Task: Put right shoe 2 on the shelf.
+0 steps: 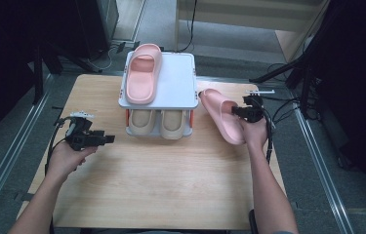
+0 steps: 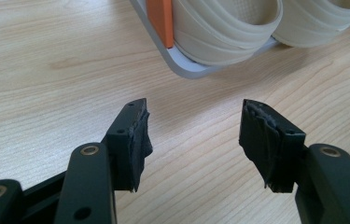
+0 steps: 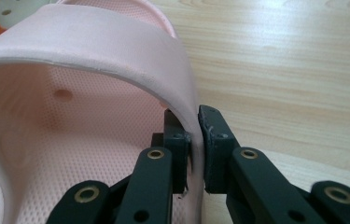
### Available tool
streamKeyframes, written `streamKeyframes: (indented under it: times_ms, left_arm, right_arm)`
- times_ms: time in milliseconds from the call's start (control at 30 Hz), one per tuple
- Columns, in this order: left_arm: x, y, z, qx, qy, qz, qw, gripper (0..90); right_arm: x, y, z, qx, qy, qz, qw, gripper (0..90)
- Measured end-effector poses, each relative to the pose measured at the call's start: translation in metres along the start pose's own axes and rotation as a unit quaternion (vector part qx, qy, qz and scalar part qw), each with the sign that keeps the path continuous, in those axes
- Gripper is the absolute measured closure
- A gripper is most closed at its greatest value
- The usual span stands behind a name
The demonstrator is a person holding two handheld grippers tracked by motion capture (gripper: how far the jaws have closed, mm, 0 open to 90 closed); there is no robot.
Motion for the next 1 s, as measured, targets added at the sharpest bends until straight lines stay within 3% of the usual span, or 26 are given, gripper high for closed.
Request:
streamKeyframes:
  times_ms: [300,567,667,833,1000]
  left_arm:
    - [-0.003,0.001,-0.001,0.006,0.001,-0.001,1.0,42.3]
    - [-0.006,0.007,0.002,0.018,0.003,-0.009,0.9998,41.9]
    - [-0.006,0.007,0.002,0.017,0.001,-0.011,0.9998,42.0]
    - [-0.008,0.005,0.002,0.018,0.002,-0.008,0.9998,42.0]
    - [-0.009,0.002,0.001,0.022,0.003,-0.006,0.9997,42.4]
  right_arm:
    - [-0.034,-0.009,0.02,0.008,-0.009,0.016,0.9998,83.2]
    - [-0.066,-0.012,0.039,0.022,-0.014,-0.008,0.9996,83.1]
    - [-0.078,-0.016,0.044,0.029,-0.014,-0.007,0.9994,83.1]
    - [-0.1,-0.028,0.053,0.028,-0.01,-0.01,0.9995,82.9]
    - [-0.123,-0.046,0.056,0.042,-0.005,0.011,0.999,82.7]
Point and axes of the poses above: each handheld gripper's, and its own axes: z roughly backward along the jaws, x roughly out of its underside, y roughly to its right, the point moved 2 cm from there along -z, roughly forward along the jaws, and after that the axes turned 1 degree about z, right-handed, at the moved point
